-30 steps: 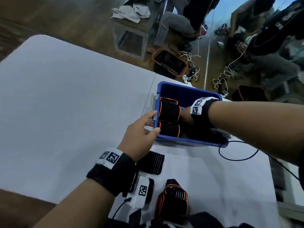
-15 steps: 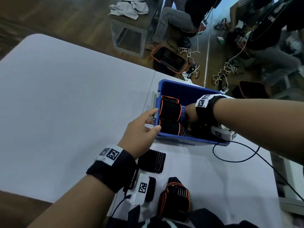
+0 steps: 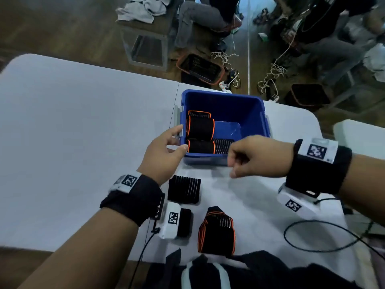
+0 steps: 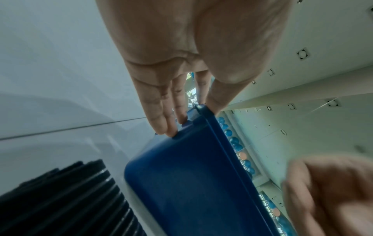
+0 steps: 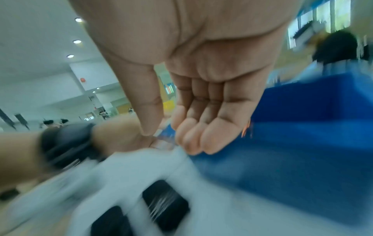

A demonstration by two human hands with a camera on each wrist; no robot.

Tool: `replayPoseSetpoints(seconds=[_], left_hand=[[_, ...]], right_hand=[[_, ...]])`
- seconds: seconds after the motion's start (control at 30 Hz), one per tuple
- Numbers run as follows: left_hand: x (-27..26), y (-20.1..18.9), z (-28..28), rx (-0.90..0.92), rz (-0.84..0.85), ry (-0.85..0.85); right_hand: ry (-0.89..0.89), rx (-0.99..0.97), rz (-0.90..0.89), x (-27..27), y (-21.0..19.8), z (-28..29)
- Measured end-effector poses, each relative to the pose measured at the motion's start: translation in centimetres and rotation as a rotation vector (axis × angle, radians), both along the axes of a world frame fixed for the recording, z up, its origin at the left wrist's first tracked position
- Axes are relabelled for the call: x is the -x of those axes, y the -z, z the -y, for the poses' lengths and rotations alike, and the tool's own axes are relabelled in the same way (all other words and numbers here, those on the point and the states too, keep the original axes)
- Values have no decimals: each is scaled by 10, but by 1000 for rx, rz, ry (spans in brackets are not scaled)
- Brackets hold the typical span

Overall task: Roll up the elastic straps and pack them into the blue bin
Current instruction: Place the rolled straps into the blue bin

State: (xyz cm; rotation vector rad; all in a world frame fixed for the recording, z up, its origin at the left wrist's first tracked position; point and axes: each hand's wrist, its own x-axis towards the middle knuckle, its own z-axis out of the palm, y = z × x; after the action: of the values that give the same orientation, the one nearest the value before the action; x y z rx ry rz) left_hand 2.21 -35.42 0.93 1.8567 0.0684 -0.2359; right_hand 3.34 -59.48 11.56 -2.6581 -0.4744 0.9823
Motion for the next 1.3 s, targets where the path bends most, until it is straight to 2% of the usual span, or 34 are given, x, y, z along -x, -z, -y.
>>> replayPoseSetpoints(seconds=[0.1,0.27,0.5,0.57,0.73,0.83,1.03,1.17,1.3], left_hand=[[0,-2,0,-2,-20,-6],[2,-8,2,-18,-26,-20],[3,-13,6,-32,-19,-26],[3,-15,6,-37,-17,-20],[3,-15,6,-44,-18,-19],[2,-15,6,-44,-20,-20],[2,-14,5,-31,-20,-22],[0,-11,4,-28,-13,-11],[-1,-6,2,-24,-16,-12]], right_hand=[[-61,30,-104,61,44,2],[-124,34,-83,128,105,3],[-160,13,-16,147,128,1],[-99,-15,-19,144,129,-1],[83,-84,-100,125,119,-4],[168,-160,-113,110,94,2],[242,-238,125,52,10,32],[212,-39,286,-17,-24,38],[136,212,275,-88,-6,27]])
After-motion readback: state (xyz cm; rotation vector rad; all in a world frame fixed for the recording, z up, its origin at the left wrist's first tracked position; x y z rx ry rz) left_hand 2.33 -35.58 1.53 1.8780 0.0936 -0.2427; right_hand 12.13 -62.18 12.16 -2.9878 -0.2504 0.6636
